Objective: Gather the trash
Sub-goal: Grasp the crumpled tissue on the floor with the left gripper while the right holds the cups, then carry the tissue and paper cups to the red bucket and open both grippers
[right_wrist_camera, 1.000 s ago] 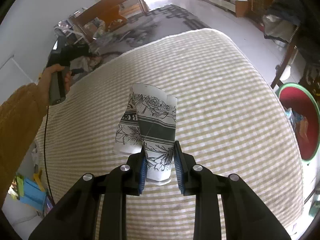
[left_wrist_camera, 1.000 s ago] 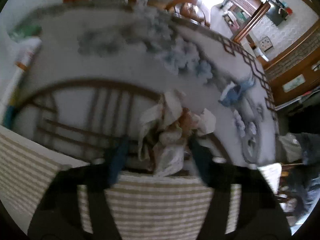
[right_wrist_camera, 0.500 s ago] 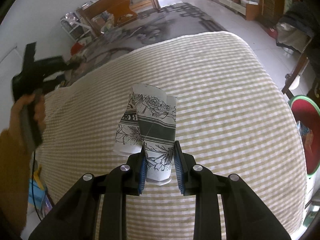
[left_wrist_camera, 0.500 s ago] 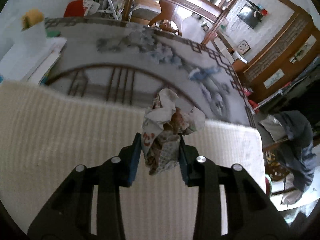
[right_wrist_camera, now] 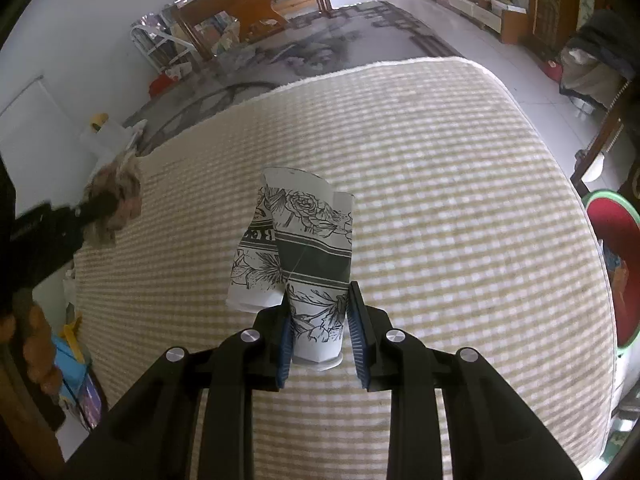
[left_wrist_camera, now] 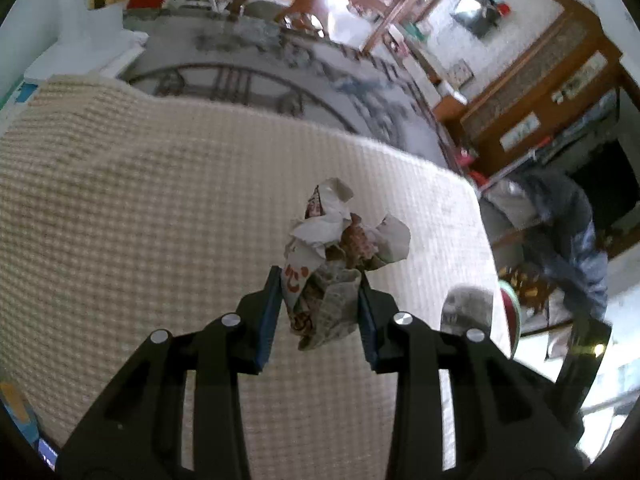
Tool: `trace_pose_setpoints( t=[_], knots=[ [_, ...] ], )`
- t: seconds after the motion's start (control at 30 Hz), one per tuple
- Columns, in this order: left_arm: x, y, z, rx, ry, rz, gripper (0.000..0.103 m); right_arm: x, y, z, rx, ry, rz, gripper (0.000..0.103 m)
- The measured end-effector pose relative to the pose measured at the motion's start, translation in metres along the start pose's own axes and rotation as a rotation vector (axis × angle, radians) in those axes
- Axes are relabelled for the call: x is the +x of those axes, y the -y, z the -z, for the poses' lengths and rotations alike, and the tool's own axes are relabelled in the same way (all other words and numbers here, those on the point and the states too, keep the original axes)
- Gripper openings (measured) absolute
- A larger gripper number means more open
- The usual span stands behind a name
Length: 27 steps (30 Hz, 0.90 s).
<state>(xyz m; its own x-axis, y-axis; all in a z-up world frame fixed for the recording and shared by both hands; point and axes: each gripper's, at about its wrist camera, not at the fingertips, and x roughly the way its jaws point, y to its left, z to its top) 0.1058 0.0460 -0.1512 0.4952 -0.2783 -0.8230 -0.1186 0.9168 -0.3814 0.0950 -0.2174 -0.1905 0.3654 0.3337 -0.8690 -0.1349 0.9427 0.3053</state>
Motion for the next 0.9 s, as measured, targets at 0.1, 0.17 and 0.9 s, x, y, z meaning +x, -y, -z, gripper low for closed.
trace_pose_setpoints(
  t=[0.1,0.17,0.9],
  knots=[
    [0.009,0.003,0.013,0.013,-0.037,-0.018,0.034,-0.002,0.005,0.009,0.010,-0.004,0.001,0.024],
    [0.014,0.005,0.020,0.016,-0.053,-0.028,0.034,-0.003,0.008,0.014,0.014,-0.006,0.005,0.024],
    [0.029,0.028,0.034,0.089,-0.050,-0.074,0.039,-0.026,0.036,0.029,0.069,0.033,0.023,0.024]
  ],
)
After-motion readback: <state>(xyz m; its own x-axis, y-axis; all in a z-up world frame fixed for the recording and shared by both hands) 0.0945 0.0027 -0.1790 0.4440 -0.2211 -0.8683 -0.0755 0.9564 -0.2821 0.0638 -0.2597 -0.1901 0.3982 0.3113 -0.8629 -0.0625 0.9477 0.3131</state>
